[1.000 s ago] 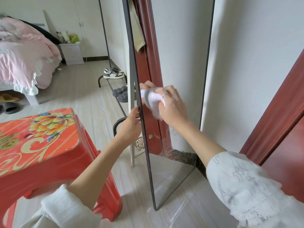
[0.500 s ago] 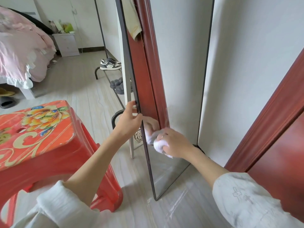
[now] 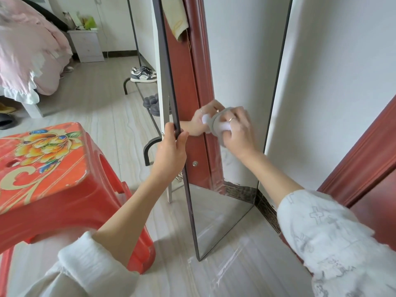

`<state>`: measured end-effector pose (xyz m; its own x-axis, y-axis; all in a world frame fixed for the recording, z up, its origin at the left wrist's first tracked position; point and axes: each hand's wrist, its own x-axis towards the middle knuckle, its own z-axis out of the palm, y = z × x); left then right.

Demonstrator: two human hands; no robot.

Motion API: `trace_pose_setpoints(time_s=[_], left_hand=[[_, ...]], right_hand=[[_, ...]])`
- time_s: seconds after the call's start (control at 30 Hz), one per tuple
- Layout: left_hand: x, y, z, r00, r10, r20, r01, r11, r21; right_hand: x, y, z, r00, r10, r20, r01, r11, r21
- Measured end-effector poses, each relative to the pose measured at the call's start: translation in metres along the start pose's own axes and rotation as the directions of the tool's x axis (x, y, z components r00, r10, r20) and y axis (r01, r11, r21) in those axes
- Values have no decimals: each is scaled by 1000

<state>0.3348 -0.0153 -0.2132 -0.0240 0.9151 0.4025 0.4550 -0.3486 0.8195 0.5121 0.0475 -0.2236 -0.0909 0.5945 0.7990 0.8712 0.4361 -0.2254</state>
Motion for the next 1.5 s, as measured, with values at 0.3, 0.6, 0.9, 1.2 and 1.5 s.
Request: trace_pose_setpoints(time_s=[0.3, 0.6, 0.9, 1.2, 1.5], left_hand=[[0, -6, 8, 997, 32, -75, -31, 999, 13], [-1, -3, 1, 1000, 24, -15, -24, 999, -27], [1, -3, -16, 985, -62, 162, 85, 986, -140], [6, 1, -35, 920, -138, 366, 277, 890, -362], [2, 2, -31, 943, -167, 287, 259, 910, -324]], right_hand=[[-127, 12, 45, 926, 65, 373, -99, 992, 74], [-67, 18, -6, 875, 309, 373, -387, 909, 154], [61, -47, -39, 979, 198, 36, -195, 885, 423], [41, -79, -27, 997, 40, 58, -58, 932, 357], [-60, -68, 19, 981, -118, 154, 69, 955, 289]])
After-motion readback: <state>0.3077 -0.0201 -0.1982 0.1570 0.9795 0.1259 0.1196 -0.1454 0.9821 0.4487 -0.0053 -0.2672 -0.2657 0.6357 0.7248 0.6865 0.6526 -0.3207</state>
